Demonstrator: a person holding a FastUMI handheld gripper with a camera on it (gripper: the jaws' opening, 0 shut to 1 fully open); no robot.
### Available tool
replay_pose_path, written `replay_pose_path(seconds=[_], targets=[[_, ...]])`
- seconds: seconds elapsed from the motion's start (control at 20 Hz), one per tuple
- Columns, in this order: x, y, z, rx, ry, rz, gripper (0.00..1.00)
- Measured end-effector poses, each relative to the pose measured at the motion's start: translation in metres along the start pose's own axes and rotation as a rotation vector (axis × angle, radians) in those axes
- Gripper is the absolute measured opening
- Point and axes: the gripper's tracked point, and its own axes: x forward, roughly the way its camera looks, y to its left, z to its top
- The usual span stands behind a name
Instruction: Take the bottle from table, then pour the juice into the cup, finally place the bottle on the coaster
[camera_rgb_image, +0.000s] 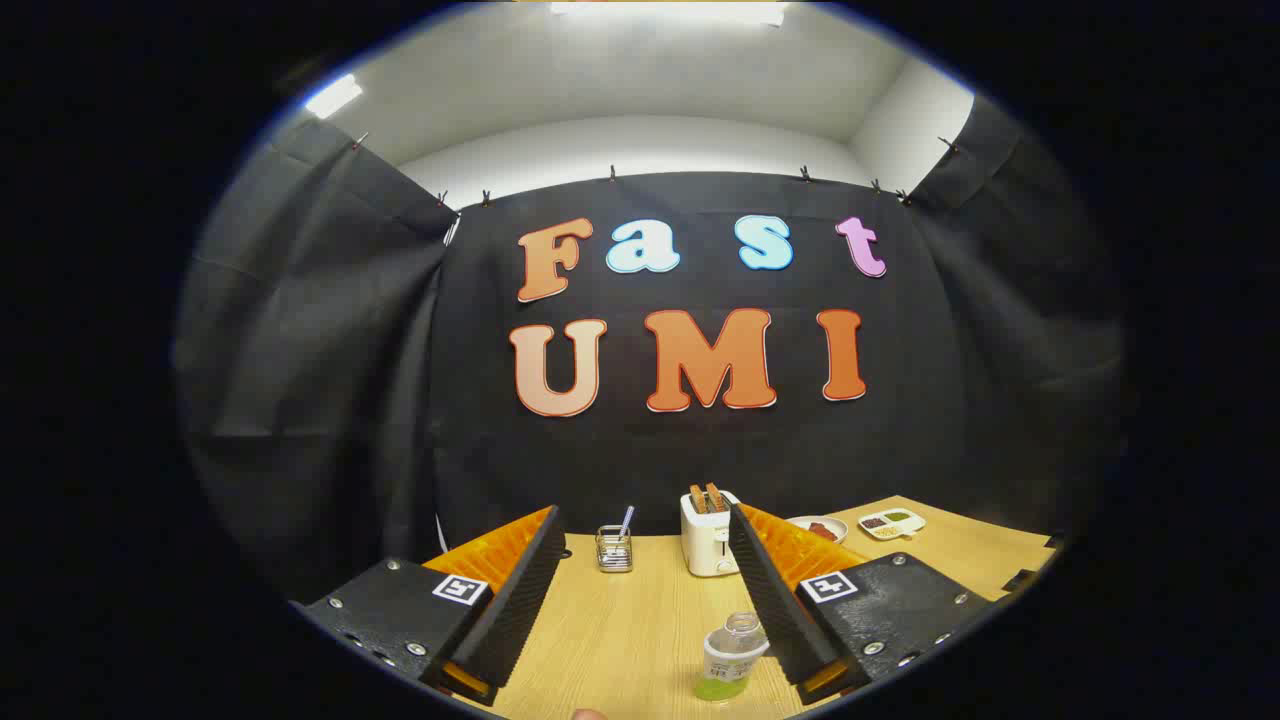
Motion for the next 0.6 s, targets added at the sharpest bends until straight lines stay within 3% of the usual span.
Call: replay_pose_path(seconds=[0.6], targets=[[-0.001, 0.0018, -0.0072, -0.02, 0.017, -0.01, 0.98]])
